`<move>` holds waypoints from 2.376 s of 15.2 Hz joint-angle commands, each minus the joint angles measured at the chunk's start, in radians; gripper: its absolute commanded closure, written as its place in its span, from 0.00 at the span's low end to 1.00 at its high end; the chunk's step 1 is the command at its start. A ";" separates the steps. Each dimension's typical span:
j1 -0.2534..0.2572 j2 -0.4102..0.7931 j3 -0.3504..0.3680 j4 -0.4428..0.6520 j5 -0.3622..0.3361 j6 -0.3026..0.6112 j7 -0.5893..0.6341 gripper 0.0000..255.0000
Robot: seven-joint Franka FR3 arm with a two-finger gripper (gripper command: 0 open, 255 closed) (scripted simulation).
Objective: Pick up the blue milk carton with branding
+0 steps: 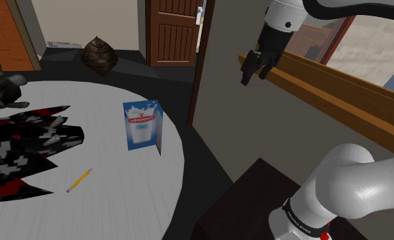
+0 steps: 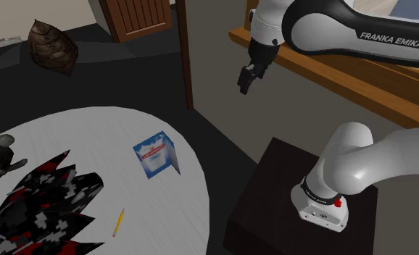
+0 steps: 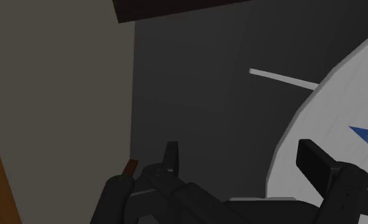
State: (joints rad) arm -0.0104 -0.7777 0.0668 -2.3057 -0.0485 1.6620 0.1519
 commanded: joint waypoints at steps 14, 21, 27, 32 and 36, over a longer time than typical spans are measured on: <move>0.177 0.440 0.035 0.245 0.036 0.133 -0.356 0.00; 0.257 0.635 0.088 0.389 0.049 0.145 -0.533 0.00; 0.318 0.770 0.145 0.496 0.048 0.139 -0.667 0.00; 0.319 0.775 0.146 0.434 0.047 0.205 -0.666 0.00; 0.319 0.779 0.146 0.404 0.046 0.239 -0.665 0.00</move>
State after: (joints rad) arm 0.3085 0.0000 0.2130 -1.8990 -0.0019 1.8970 -0.5130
